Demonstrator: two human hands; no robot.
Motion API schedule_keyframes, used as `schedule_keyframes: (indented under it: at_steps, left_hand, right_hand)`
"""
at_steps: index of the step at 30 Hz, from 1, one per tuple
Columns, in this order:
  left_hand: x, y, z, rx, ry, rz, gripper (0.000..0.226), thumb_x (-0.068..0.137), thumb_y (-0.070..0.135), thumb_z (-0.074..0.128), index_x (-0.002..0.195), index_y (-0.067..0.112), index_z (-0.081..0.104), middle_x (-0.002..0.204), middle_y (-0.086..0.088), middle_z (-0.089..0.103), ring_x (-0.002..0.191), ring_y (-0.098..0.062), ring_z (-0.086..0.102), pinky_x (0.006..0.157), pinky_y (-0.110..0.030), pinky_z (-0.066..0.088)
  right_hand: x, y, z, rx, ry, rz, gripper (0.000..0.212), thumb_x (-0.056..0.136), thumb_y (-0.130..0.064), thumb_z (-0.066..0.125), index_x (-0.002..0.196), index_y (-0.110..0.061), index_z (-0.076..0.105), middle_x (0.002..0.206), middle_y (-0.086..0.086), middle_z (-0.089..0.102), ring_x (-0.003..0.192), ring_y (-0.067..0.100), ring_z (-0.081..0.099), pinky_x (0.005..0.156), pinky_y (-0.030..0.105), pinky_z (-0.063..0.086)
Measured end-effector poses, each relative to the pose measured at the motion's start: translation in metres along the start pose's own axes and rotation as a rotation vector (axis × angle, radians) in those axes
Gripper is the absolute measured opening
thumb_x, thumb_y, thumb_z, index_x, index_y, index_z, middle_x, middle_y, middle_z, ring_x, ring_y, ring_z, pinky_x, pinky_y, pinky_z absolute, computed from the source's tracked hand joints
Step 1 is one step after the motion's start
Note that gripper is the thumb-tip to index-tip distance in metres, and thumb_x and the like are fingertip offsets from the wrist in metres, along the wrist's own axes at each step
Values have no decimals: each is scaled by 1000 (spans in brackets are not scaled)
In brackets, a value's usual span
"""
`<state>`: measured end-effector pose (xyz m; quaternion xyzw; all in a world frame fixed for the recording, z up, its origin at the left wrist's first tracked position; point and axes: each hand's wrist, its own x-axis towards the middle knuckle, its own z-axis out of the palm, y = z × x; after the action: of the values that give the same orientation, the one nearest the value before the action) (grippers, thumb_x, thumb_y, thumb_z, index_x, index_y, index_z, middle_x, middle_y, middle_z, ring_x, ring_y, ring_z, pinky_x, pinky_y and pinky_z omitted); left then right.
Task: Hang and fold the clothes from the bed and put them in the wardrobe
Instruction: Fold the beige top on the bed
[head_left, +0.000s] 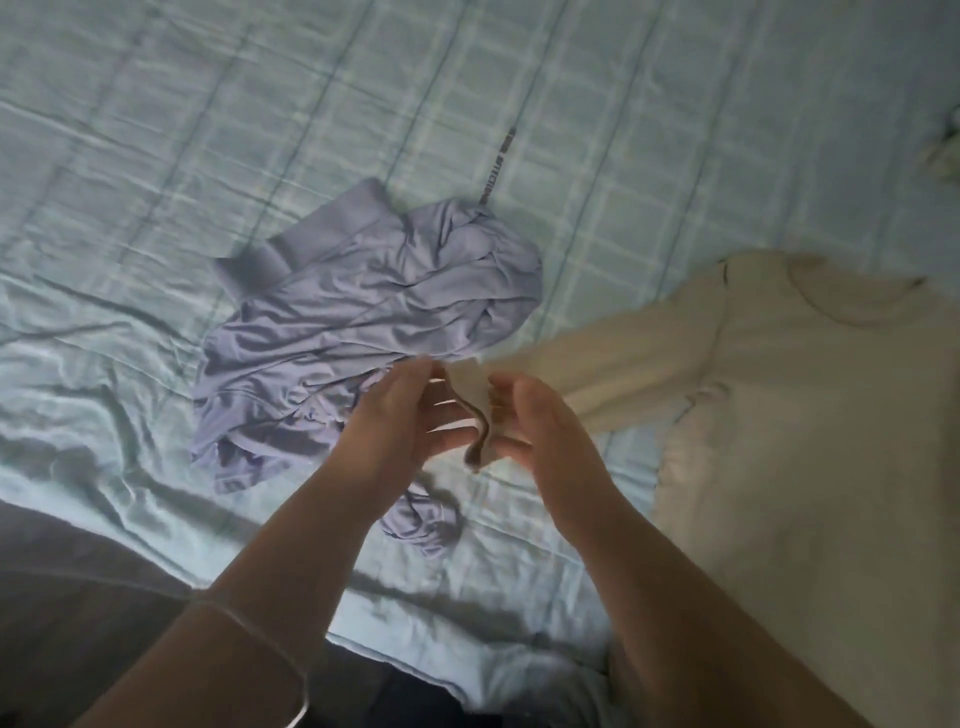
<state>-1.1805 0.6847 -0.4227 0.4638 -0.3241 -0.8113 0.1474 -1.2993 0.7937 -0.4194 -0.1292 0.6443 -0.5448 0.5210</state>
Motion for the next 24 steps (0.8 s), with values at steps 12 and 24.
schedule_keyframes:
  at_steps: [12, 24]
  left_hand:
    - [17, -105, 238, 1038, 87, 730, 34, 85, 7, 46, 101, 26, 69, 106, 20, 68, 103, -6, 60, 89, -20, 46]
    - [121, -268, 447, 1922, -192, 689, 63, 99, 58, 16, 158, 39, 7, 168, -4, 7, 154, -27, 2, 122, -54, 2]
  right_hand:
    - [-9, -37, -276, -286, 522, -3, 34, 97, -15, 51, 63, -15, 51, 57, -6, 51, 53, 7, 46, 54, 26, 37]
    - [-14, -13, -561, -449, 762, -6, 22, 98, -16, 48, 77, -13, 55, 71, -3, 52, 62, 10, 50, 54, 19, 35]
